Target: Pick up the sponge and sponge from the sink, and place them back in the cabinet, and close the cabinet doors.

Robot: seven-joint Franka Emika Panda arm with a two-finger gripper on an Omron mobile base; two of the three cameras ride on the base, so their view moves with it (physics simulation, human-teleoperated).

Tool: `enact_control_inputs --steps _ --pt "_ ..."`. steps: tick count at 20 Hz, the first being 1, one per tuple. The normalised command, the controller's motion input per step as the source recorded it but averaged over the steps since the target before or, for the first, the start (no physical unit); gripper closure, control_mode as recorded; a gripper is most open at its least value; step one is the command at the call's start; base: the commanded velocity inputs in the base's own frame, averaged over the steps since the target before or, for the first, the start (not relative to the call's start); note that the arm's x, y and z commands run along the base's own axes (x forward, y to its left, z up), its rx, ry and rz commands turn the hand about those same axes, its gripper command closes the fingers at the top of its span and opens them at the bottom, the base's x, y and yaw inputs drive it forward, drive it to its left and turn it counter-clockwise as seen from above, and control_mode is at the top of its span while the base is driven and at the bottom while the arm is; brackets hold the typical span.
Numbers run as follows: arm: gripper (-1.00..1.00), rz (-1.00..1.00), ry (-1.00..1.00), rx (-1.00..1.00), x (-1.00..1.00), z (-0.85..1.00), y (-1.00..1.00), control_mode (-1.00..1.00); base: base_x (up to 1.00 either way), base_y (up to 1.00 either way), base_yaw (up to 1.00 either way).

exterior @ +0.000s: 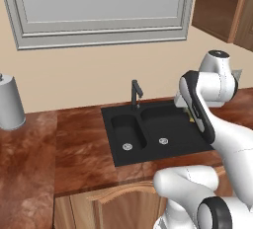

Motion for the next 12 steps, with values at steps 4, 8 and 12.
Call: enact_control_inputs --steps 4,8,12 --pt "1.0 0.0 0.0 0.0 0.0 0.0 0.0 1.0 -0.1 0.0 0.0" --pt "1.0 0.0 0.0 0.0 0.0 0.0 0.0 1.0 -0.41 -0.01 0.0" --pt "1.0 0.0 0.0 0.0 0.0 0.0 0.0 1.0 -0.51 -0.02 0.0"
